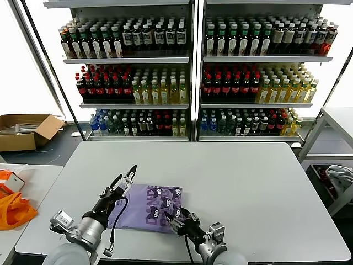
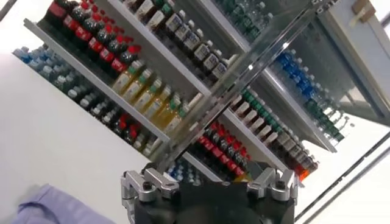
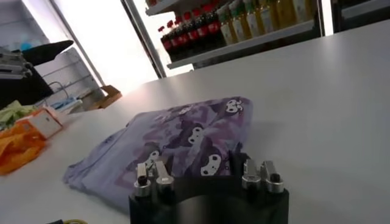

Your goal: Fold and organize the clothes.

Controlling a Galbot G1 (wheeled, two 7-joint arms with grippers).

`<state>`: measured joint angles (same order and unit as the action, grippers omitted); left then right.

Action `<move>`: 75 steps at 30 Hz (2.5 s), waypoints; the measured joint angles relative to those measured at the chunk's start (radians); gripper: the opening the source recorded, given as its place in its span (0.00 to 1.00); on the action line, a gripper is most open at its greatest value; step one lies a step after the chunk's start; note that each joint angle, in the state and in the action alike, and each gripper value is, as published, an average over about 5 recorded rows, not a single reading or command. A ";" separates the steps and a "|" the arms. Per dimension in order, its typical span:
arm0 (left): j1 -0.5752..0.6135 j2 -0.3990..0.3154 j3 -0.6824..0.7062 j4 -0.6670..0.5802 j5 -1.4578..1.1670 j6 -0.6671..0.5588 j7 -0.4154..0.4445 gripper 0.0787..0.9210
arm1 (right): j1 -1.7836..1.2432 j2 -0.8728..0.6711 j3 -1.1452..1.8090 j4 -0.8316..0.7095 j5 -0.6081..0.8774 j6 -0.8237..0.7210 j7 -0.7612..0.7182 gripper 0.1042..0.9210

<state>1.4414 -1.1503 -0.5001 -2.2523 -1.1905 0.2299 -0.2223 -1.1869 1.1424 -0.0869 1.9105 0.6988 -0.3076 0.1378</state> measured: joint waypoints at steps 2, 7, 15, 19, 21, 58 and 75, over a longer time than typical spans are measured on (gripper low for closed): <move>0.004 -0.006 -0.004 0.000 0.005 0.000 0.001 0.88 | 0.008 0.000 -0.010 -0.004 0.002 -0.006 0.002 0.53; 0.016 -0.011 -0.018 0.001 0.014 0.002 0.010 0.88 | 0.021 -0.003 -0.026 -0.010 -0.004 -0.018 0.005 0.33; 0.025 -0.012 -0.028 -0.001 0.022 0.014 0.031 0.88 | 0.020 -0.024 -0.027 0.000 -0.040 -0.039 -0.005 0.06; 0.030 -0.014 -0.035 -0.001 0.025 0.016 0.036 0.88 | 0.007 -0.050 -0.004 0.016 -0.056 -0.041 -0.020 0.02; 0.034 -0.017 -0.038 -0.001 0.025 0.017 0.038 0.88 | -0.004 -0.074 0.018 0.028 -0.064 -0.038 -0.032 0.02; 0.046 -0.057 -0.025 -0.001 0.053 0.026 0.041 0.88 | -0.104 -0.132 0.255 0.051 -0.266 0.120 -0.067 0.86; 0.056 -0.063 -0.036 -0.003 0.051 0.027 0.046 0.88 | -0.054 -0.024 0.175 -0.026 -0.227 0.087 -0.023 0.88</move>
<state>1.4973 -1.2136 -0.5361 -2.2553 -1.1396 0.2572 -0.1760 -1.2413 1.1182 0.0879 1.8842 0.4721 -0.2209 0.1146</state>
